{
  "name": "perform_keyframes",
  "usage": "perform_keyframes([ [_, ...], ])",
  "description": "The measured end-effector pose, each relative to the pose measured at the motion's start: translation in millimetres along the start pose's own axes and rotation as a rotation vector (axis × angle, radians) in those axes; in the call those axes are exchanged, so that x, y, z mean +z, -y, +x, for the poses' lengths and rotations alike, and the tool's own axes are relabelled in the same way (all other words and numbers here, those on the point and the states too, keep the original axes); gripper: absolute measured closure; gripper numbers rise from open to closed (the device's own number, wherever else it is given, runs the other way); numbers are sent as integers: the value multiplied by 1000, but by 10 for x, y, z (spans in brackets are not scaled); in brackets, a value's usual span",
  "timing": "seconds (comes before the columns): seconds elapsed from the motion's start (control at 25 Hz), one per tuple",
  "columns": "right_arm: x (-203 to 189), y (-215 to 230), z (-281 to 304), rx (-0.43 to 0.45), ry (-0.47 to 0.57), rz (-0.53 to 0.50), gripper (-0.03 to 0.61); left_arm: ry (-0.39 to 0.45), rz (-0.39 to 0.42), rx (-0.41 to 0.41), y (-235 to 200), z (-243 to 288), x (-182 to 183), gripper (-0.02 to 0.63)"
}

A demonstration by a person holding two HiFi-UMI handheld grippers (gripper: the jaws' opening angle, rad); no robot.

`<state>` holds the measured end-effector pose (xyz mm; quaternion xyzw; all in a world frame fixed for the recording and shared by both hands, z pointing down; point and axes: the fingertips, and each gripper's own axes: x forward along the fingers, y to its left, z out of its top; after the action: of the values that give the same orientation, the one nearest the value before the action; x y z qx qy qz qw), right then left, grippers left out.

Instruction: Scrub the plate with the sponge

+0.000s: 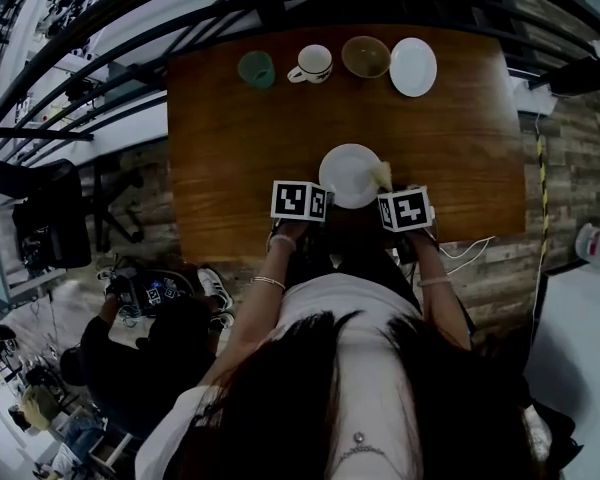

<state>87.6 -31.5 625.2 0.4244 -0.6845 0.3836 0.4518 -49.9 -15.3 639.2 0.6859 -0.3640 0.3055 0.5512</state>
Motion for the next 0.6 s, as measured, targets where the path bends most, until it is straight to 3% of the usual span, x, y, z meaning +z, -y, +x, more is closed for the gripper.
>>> perform_keyframes([
  [0.16,-20,-129,28,20,-10,-18,477,4,-7,1,-4,2,0,523],
  [0.44,-112,-780,166,139,-51,-158,477,5,-19,-3,15,11,9,523],
  [0.6,-95,-1001,178,187,-54,-163,477,7,-25,-4,-1,4,20,523],
])
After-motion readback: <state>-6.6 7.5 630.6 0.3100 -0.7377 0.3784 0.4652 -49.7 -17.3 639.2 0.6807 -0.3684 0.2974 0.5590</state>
